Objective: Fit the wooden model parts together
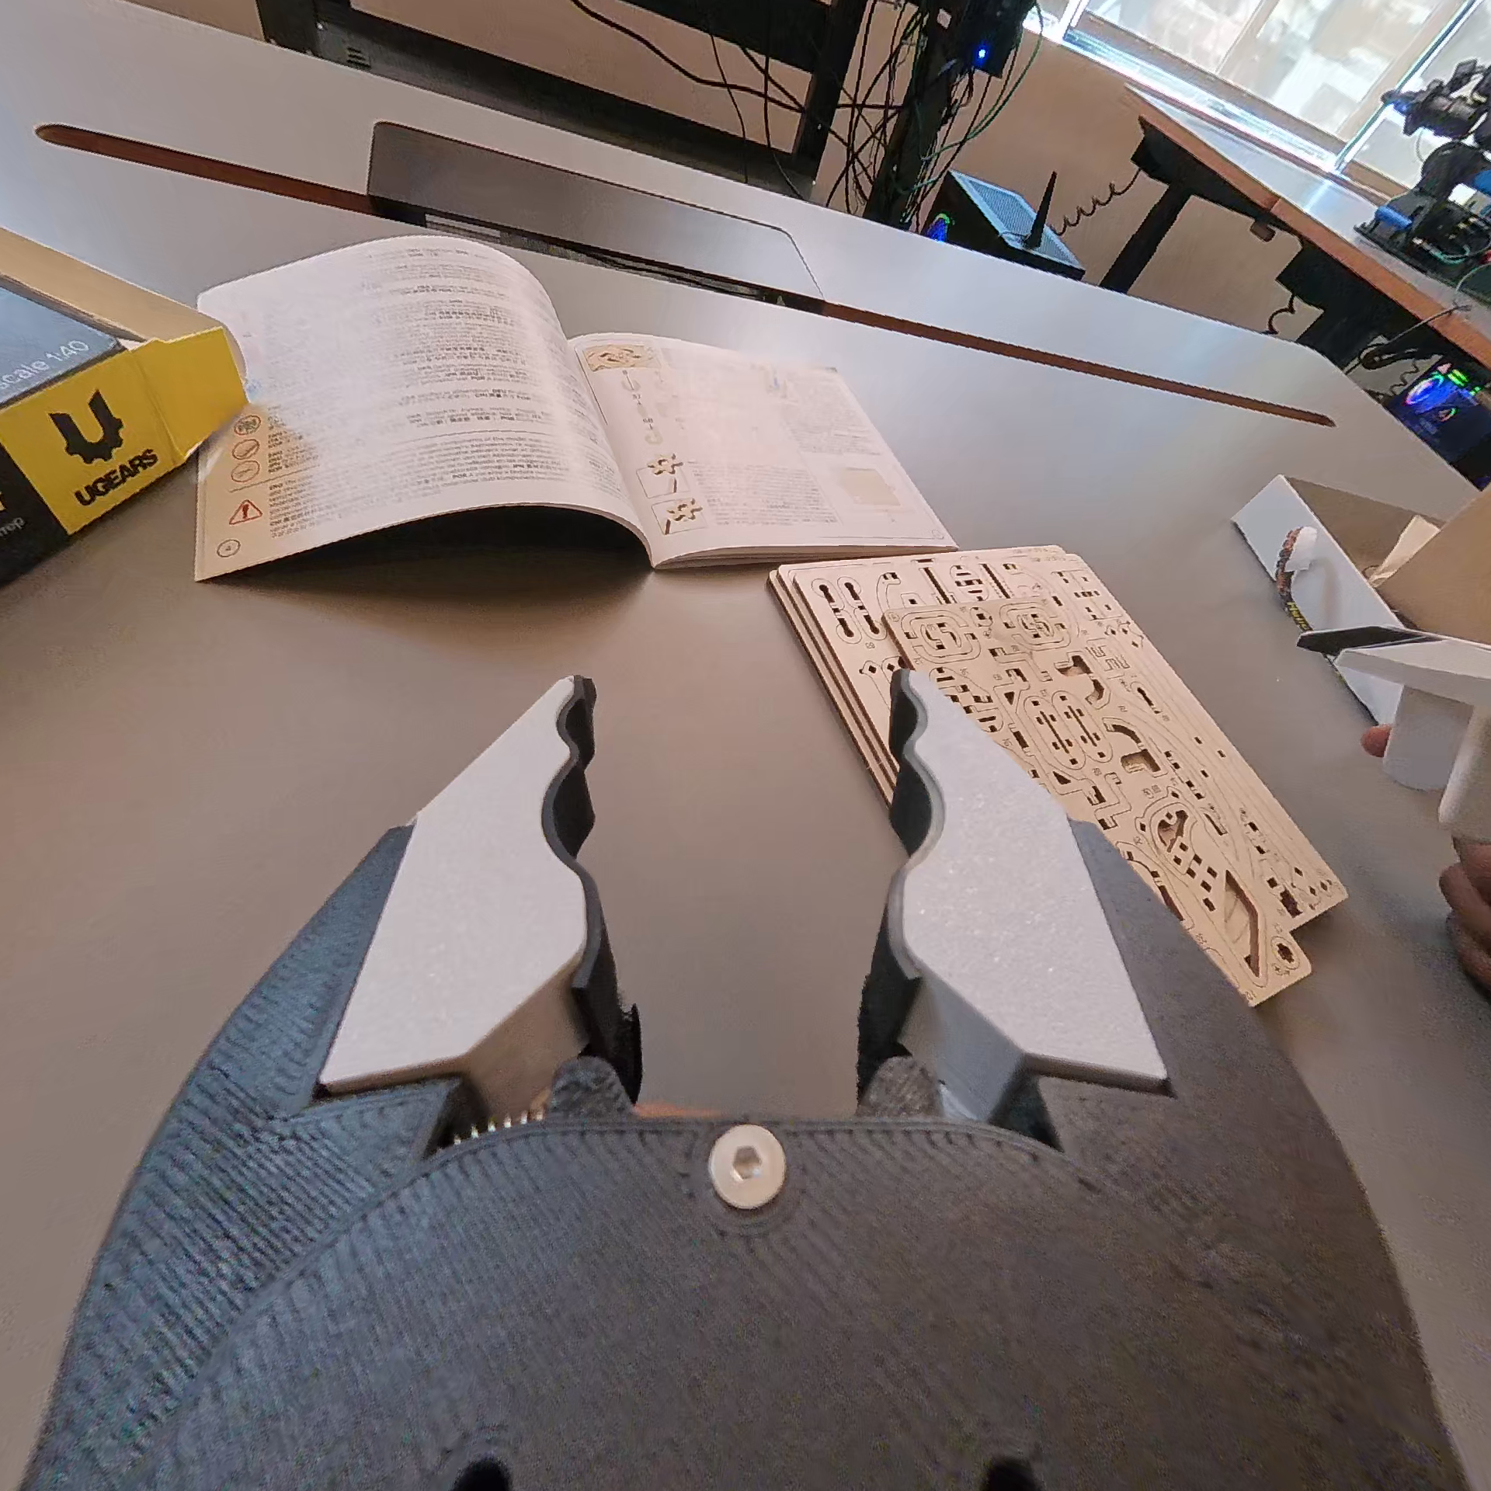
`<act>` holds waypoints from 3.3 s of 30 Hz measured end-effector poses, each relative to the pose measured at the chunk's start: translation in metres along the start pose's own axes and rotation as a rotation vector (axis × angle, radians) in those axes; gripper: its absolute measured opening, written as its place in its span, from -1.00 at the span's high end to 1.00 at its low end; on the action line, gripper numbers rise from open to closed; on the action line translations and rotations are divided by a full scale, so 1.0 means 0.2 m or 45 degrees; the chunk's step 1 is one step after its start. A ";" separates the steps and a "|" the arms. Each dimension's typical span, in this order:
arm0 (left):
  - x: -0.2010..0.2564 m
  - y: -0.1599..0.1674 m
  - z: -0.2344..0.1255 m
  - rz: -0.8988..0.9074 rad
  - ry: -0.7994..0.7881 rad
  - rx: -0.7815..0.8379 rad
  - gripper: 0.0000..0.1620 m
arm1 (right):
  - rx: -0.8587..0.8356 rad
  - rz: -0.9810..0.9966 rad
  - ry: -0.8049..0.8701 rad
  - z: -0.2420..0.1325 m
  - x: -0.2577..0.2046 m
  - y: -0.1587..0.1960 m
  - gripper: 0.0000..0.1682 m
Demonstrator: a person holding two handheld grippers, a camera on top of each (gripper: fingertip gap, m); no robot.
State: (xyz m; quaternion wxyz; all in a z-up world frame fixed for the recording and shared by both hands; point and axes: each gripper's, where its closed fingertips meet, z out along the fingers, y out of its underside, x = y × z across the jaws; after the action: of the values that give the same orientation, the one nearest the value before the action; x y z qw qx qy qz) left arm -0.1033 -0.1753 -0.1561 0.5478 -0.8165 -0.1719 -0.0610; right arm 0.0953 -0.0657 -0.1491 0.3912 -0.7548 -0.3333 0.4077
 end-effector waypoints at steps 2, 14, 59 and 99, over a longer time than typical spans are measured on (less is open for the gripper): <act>0.00 0.00 0.00 -0.007 0.007 -0.005 0.08 | -0.009 0.001 -0.003 0.00 0.00 0.00 0.42; 0.01 0.01 0.05 -0.020 0.075 -0.067 0.14 | -0.058 0.055 -0.042 0.05 0.02 0.01 0.46; -0.01 0.08 0.13 -0.302 0.283 -0.267 0.17 | -0.185 0.106 -0.060 0.11 0.02 0.07 0.52; 0.42 0.30 -0.05 0.056 0.316 -0.377 0.08 | -0.211 0.106 -0.078 -0.12 -0.14 0.23 0.44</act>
State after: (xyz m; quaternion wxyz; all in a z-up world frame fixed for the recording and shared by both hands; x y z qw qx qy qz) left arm -0.0038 -0.1867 -0.1817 0.4398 -0.8780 -0.0742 -0.1737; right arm 0.1118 -0.1190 -0.1700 0.2998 -0.7849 -0.3459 0.4177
